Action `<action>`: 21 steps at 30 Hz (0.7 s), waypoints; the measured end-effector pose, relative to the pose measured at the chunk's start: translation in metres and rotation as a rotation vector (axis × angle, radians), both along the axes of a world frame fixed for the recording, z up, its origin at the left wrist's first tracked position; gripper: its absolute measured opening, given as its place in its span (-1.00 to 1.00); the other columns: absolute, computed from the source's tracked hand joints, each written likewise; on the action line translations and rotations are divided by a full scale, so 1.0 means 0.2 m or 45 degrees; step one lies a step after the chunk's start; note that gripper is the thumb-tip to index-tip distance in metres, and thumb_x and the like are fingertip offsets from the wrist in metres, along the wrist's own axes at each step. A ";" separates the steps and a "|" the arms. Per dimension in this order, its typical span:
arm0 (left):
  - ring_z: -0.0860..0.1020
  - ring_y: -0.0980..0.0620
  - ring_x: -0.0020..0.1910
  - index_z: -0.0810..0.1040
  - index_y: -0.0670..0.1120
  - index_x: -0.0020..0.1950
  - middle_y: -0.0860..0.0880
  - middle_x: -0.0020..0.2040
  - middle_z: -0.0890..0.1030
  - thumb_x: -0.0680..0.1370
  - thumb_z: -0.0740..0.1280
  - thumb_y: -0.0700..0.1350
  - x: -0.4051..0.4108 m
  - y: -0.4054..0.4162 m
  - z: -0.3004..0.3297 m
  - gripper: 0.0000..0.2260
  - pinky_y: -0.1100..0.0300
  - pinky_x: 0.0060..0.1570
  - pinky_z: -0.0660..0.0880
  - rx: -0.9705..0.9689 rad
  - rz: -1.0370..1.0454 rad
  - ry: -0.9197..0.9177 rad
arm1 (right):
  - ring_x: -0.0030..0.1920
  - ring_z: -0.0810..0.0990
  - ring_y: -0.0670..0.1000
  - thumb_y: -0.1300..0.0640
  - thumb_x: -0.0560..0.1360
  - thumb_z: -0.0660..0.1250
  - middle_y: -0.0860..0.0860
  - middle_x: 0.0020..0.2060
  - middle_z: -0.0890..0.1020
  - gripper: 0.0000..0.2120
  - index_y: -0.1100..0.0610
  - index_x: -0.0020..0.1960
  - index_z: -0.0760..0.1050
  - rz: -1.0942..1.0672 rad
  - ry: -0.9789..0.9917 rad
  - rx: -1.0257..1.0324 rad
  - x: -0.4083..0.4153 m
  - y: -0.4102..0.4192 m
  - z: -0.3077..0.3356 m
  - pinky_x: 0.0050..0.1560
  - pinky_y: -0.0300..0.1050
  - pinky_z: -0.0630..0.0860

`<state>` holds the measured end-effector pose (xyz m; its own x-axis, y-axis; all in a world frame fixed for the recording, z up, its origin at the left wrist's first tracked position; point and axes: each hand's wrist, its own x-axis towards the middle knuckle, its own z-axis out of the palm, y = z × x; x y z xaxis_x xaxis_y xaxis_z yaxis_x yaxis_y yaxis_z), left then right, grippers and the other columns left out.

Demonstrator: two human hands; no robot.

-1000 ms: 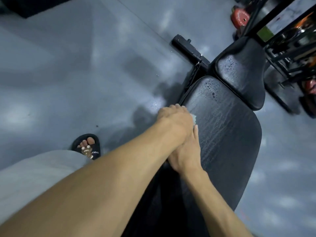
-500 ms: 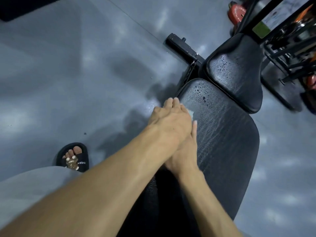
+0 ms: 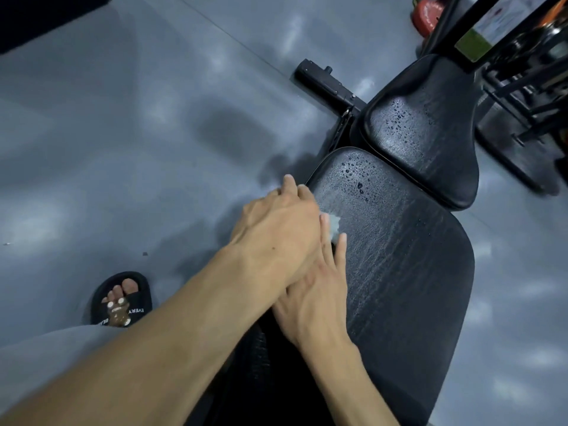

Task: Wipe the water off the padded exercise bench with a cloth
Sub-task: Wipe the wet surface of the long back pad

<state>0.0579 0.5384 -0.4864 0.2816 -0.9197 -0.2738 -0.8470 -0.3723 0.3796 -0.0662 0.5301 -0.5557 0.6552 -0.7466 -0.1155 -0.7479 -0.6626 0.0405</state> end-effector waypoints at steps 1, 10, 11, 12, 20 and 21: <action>0.45 -0.18 0.41 0.15 -0.13 0.60 -0.15 0.59 0.22 0.69 0.10 -0.06 0.02 -0.01 0.03 -0.52 -0.03 0.20 0.45 -0.013 0.030 0.018 | 0.64 -0.26 0.09 -0.21 0.61 0.04 0.05 0.66 -0.13 -0.25 0.03 0.68 -0.15 -0.003 -0.002 -0.016 0.03 -0.05 0.01 0.59 0.14 -0.33; 0.50 -0.24 0.17 0.23 -0.09 0.48 -0.06 0.37 0.45 0.65 0.15 -0.05 0.11 -0.05 0.04 -0.59 -0.03 0.03 0.39 0.010 0.147 0.010 | 0.65 -0.16 0.04 -0.21 0.66 -0.06 0.04 0.66 -0.05 -0.33 0.08 0.67 -0.02 -0.087 -0.280 0.033 -0.01 0.03 -0.04 0.62 0.18 -0.06; 0.48 -0.22 0.07 0.30 -0.07 0.32 -0.05 0.25 0.49 0.63 0.17 -0.09 0.13 -0.05 0.03 -0.73 0.01 -0.04 0.36 0.032 0.147 0.010 | 0.65 -0.13 0.05 -0.21 0.66 -0.05 0.04 0.66 -0.03 -0.34 0.08 0.67 0.00 -0.086 -0.291 0.011 -0.02 0.04 -0.05 0.62 0.17 -0.02; 0.48 -0.21 0.06 0.32 -0.05 0.22 -0.03 0.19 0.50 0.61 0.17 -0.12 0.14 -0.04 0.02 -0.81 0.03 -0.05 0.34 0.064 0.136 0.016 | 0.65 -0.10 0.05 -0.19 0.67 -0.04 0.05 0.66 -0.01 -0.35 0.08 0.67 0.03 -0.079 -0.301 -0.018 -0.02 0.02 -0.06 0.61 0.16 0.01; 0.53 -0.16 0.18 0.44 0.04 0.20 -0.03 0.26 0.56 0.63 0.16 -0.12 0.12 -0.03 -0.07 -0.83 0.06 0.02 0.38 0.238 -0.029 0.046 | 0.65 -0.09 0.10 -0.12 0.67 -0.01 0.10 0.66 -0.02 -0.36 0.12 0.67 0.02 -0.132 -0.299 -0.134 0.09 -0.25 -0.04 0.62 0.13 0.00; 0.54 -0.14 0.19 0.46 0.06 0.25 -0.03 0.27 0.56 0.64 0.16 -0.11 0.12 -0.03 -0.08 -0.78 0.07 0.01 0.38 0.247 -0.040 0.050 | 0.65 -0.10 0.10 -0.12 0.66 -0.03 0.11 0.66 -0.03 -0.36 0.13 0.67 0.02 -0.131 -0.310 -0.108 0.07 -0.19 -0.05 0.62 0.12 0.00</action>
